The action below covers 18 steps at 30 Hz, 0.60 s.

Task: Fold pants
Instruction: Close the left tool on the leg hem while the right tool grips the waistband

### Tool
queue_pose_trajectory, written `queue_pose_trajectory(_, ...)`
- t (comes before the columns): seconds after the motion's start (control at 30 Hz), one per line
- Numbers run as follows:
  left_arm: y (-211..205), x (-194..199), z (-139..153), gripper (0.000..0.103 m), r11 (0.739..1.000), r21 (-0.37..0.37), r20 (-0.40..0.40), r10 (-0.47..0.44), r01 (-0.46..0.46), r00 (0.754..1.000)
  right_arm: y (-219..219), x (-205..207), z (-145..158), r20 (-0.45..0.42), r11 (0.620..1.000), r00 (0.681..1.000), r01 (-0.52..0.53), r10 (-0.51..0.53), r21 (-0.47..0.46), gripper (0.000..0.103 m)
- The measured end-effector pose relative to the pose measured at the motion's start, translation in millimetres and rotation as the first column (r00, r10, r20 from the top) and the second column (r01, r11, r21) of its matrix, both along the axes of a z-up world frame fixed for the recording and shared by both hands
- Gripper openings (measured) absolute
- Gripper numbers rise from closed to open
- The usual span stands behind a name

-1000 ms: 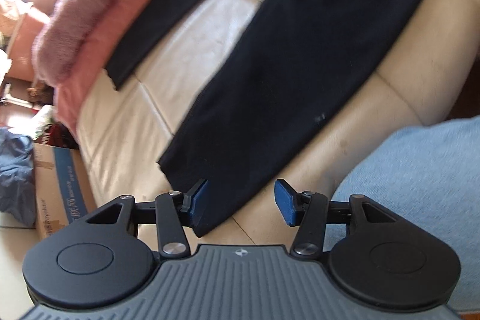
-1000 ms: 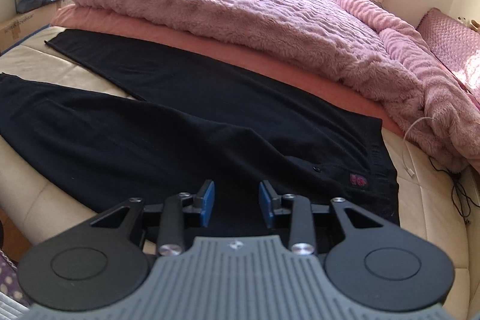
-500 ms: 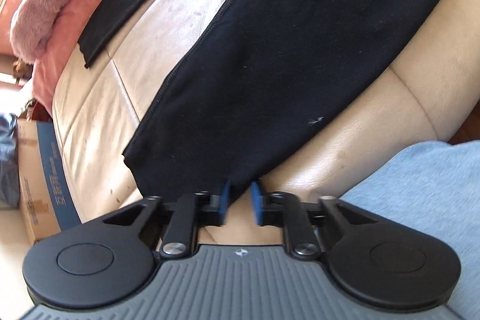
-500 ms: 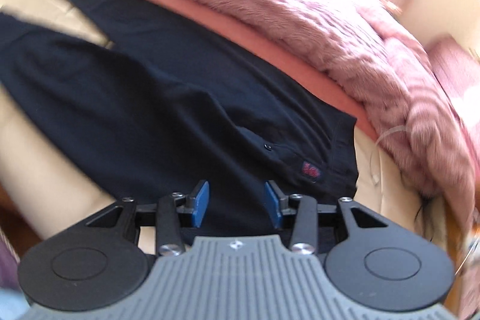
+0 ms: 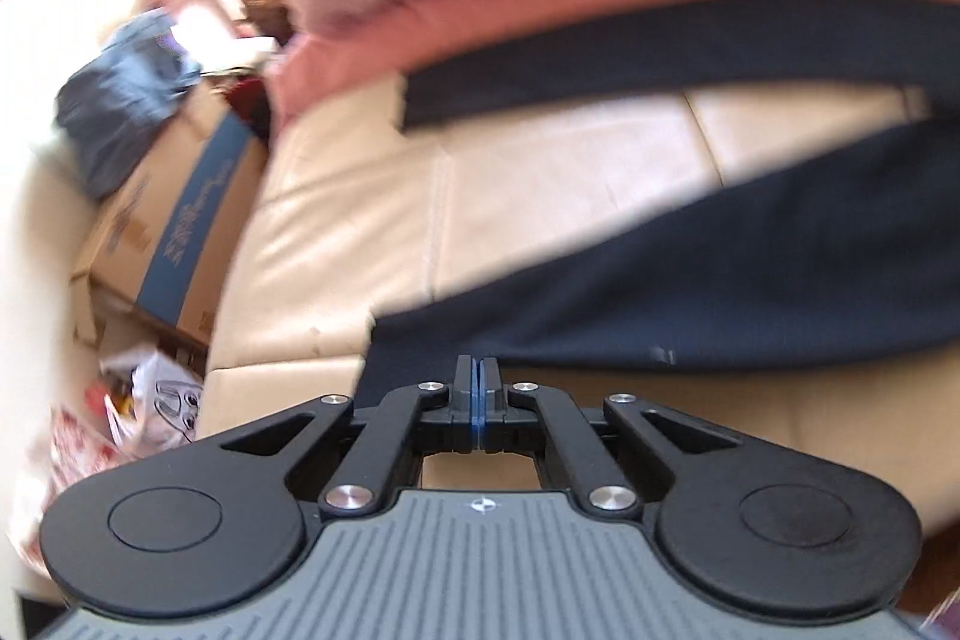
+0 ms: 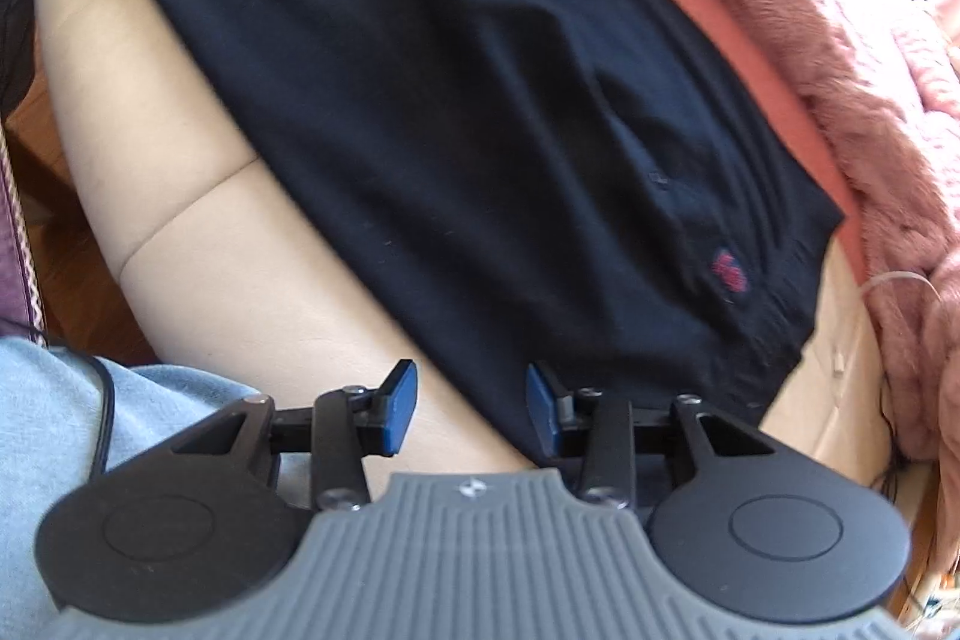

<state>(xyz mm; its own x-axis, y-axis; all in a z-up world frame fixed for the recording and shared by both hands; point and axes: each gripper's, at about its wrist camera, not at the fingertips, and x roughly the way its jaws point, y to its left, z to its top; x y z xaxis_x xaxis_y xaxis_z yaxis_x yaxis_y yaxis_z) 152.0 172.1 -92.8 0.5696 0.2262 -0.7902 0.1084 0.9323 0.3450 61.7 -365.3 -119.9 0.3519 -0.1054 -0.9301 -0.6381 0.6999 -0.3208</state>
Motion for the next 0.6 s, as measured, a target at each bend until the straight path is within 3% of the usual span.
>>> queue_pose_trajectory(0.1, 1, 5, 30, 0.0, 0.997, -0.032, 0.084, 0.068, -0.066, 0.994, 7, -4, -14, 0.001, 0.998, 0.999, -0.039, 0.039, -0.057, 0.036)
queue_pose_trajectory(0.17, 1, 10, 43, 0.0, 0.997, -0.049, 0.099, 0.064, -0.06, 0.993, 9, -7, -17, 0.015, 0.997, 0.999, -0.037, 0.038, -0.064, 0.036)
queue_pose_trajectory(0.27, -7, 14, 45, 0.0, 1.0, -0.017, 0.081, -0.009, 0.011, 0.997, 6, -6, -19, 0.04, 0.995, 0.998, -0.042, 0.045, -0.086, 0.038)
queue_pose_trajectory(0.37, -18, 11, 32, 0.001, 0.988, 0.045, 0.011, -0.148, 0.147, 0.989, -1, -7, -22, 0.06, 0.989, 0.996, -0.052, 0.061, -0.141, 0.037)
queue_pose_trajectory(0.43, -23, 11, 19, 0.007, 0.966, 0.107, -0.038, -0.234, 0.237, 0.972, -8, -6, -27, 0.057, 0.974, 0.995, -0.073, 0.087, -0.214, 0.031)
queue_pose_trajectory(0.5, -24, 10, 7, 0.009, 0.935, 0.139, -0.108, -0.313, 0.326, 0.944, -15, -6, -31, 0.043, 0.961, 0.992, -0.103, 0.118, -0.258, 0.031)
queue_pose_trajectory(0.6, -25, 3, -15, 0.012, 0.852, 0.192, -0.24, -0.44, 0.487, 0.865, -20, -9, -35, 0.013, 0.937, 0.983, -0.169, 0.181, -0.305, 0.031)
